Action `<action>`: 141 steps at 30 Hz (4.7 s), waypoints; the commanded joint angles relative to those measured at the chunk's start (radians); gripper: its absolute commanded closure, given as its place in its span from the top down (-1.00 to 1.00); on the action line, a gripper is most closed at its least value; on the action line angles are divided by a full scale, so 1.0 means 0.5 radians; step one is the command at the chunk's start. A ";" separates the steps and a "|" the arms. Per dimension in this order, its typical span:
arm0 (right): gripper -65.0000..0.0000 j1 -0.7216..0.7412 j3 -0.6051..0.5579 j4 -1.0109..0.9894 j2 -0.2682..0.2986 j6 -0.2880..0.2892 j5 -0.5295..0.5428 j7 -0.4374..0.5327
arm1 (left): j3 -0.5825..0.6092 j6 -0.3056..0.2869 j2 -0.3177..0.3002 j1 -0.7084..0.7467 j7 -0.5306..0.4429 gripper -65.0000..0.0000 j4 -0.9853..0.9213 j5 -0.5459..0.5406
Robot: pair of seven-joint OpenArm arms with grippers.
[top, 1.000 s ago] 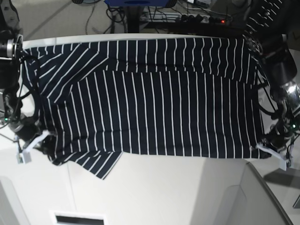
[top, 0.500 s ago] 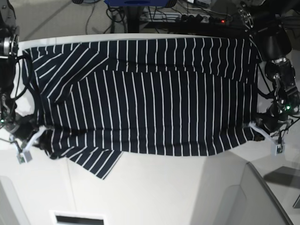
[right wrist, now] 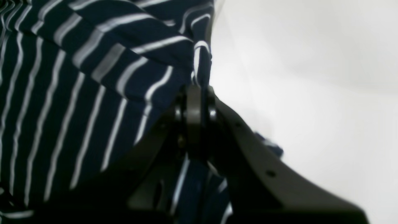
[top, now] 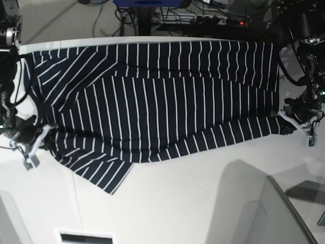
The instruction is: Layout the t-shirt on the table in an organized manner, then fold the t-shirt properly
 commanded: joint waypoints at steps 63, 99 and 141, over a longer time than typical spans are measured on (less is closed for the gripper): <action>0.39 0.340 0.182 -0.235 -0.035 0.010 0.016 -0.484 | -0.117 0.013 0.033 0.256 -0.057 -1.00 -0.090 0.002; -1.00 -0.138 0.201 0.686 -0.011 0.010 0.305 -1.199 | -0.117 0.013 -0.022 0.238 -0.057 -1.00 -0.087 0.002; -0.04 -0.497 0.437 0.858 -0.057 0.010 0.225 -1.466 | 0.058 0.020 0.060 0.263 -0.214 -1.00 -0.087 0.300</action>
